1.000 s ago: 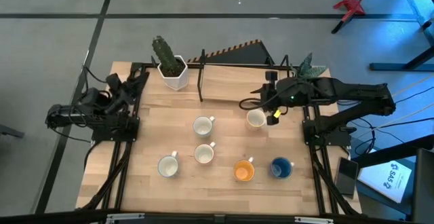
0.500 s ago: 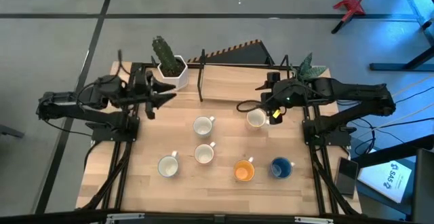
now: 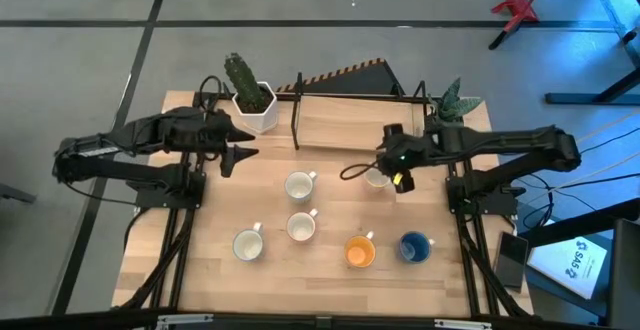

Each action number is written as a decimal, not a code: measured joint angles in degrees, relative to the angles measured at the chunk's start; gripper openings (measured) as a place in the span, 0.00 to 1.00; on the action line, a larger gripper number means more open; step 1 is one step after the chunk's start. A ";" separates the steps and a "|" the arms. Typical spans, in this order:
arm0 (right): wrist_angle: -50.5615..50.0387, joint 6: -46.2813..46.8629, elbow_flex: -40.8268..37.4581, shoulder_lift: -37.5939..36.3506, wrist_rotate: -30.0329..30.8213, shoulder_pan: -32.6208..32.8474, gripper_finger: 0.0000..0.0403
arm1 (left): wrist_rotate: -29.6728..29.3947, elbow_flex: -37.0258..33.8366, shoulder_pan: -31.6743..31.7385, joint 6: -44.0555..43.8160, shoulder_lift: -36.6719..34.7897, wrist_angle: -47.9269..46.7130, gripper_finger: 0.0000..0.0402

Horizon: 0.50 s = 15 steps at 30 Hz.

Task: Place coffee mugs
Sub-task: Put the orange yellow patterned mug into the shelf

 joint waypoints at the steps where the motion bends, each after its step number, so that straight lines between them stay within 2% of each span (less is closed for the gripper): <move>1: 1.27 0.29 -1.12 0.32 -0.03 -0.01 0.70 | 0.02 0.01 0.45 0.47 -0.03 -0.41 0.55; 4: 1.60 1.91 -3.69 0.97 -0.10 0.00 0.70 | -0.40 0.01 1.70 2.20 -0.05 -1.57 0.55; 7: 1.72 3.61 -5.56 1.30 -2.66 0.00 0.70 | -0.29 0.01 2.85 2.16 -0.05 -3.07 0.55; 15: 1.73 7.96 -5.93 1.51 -14.41 0.42 0.70 | 0.21 0.01 4.03 1.05 -0.08 -5.28 0.55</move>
